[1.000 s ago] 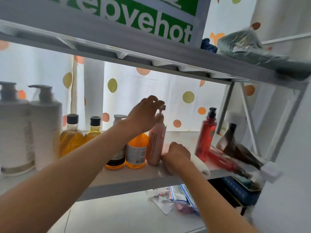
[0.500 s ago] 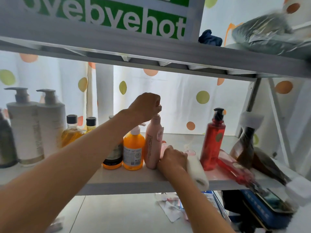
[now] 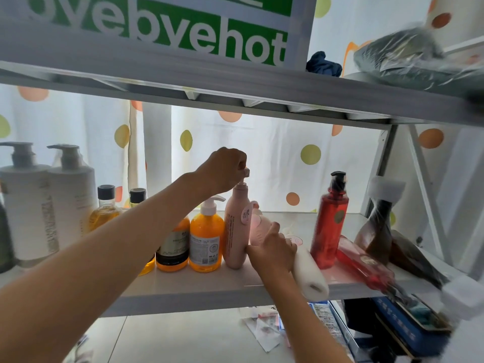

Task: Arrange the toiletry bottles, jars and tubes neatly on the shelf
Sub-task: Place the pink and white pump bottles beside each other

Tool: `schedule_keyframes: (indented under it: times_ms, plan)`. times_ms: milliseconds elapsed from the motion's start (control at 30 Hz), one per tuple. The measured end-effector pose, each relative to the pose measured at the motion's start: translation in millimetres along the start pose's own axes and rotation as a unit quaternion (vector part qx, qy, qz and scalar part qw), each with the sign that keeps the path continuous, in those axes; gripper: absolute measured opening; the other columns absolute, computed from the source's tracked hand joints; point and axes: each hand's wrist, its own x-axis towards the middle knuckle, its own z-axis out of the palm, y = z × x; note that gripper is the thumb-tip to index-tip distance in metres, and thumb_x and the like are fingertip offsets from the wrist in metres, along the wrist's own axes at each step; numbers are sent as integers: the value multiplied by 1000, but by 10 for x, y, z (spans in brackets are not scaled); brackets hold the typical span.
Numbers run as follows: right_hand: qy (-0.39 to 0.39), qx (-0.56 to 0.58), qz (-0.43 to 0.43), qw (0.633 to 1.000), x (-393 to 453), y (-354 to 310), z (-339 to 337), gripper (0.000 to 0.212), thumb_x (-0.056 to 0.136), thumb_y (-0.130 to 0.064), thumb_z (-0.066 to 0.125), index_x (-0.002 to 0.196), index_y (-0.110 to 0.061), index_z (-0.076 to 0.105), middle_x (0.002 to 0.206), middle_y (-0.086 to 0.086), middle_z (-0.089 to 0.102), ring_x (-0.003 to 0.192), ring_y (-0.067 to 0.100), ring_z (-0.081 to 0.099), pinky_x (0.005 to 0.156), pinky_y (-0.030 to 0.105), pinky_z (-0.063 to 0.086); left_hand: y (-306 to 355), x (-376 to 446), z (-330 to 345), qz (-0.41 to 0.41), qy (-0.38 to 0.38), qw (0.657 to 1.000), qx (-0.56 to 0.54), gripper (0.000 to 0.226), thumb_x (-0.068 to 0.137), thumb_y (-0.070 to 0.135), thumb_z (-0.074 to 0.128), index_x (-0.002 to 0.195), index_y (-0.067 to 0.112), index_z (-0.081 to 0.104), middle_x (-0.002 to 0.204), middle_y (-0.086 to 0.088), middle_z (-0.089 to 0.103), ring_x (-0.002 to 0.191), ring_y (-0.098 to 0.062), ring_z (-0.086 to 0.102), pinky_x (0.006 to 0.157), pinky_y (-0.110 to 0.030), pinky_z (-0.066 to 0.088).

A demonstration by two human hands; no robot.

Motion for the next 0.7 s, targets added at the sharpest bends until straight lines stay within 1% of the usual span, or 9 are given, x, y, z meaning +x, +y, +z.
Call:
schedule_keyframes:
  times_ms: [100,233,300,333,400,500,567,633,700]
  plan:
    - [54,80,29,995,-29,-10,7,82,70,-47,69,136,-17,33,120,7,60,112,30,56,98,40,36,-15,7,10,3,7,1000,-3,22,93,24,60,91,3,65,98,-9,67,82,-24,57,70,-29,41]
    - [121,244,45,961,-57,-50,-12,88,63,-25,77,140,-17,34,128,9,55,117,30,51,102,41,34,-46,7,5,23,-23,999,-6,20,85,21,69,96,6,61,99,-4,66,83,-20,57,65,-26,43]
    - [131,293,46,946,-63,-45,-27,94,62,-17,78,143,-15,31,133,9,49,121,30,46,105,41,35,-72,5,2,34,-53,998,-19,33,77,17,77,102,8,56,103,-1,63,83,-16,56,64,-26,47]
    - [133,307,48,941,-65,-32,-33,96,62,-14,78,145,-15,29,134,9,45,122,29,44,106,42,36,-86,13,5,38,-65,997,-28,41,74,15,79,106,9,54,106,-3,62,86,-18,56,69,-30,50]
    - [132,308,47,941,-65,3,-37,99,61,-13,78,145,-13,27,135,11,40,124,30,39,107,44,37,-100,23,30,41,-87,994,-49,61,70,11,82,121,10,48,112,-5,57,92,-19,53,76,-31,48]
    - [115,262,19,958,-61,60,-65,104,60,-23,83,145,-11,24,131,10,37,123,29,35,102,40,39,-132,20,103,22,-134,986,-101,84,67,8,85,137,12,38,122,-3,51,100,-16,49,76,-23,43]
    - [99,227,7,969,-50,98,-115,108,58,-34,87,143,-11,25,130,9,41,122,29,37,97,40,41,-174,10,167,9,-167,976,-141,88,67,9,85,138,15,35,127,2,49,106,-15,48,75,-21,45]
    - [78,205,8,976,-32,138,-175,105,57,-42,87,139,-10,29,128,8,47,120,30,41,94,41,44,-191,-6,203,7,-173,972,-161,88,66,9,86,137,17,36,129,2,49,108,-15,49,74,-19,45]
    - [54,198,11,979,-10,169,-240,95,59,-46,85,132,-14,34,122,6,53,116,31,46,88,40,46,-183,-10,209,7,-162,973,-163,85,66,9,86,136,16,38,122,5,48,103,-14,49,64,-14,44]
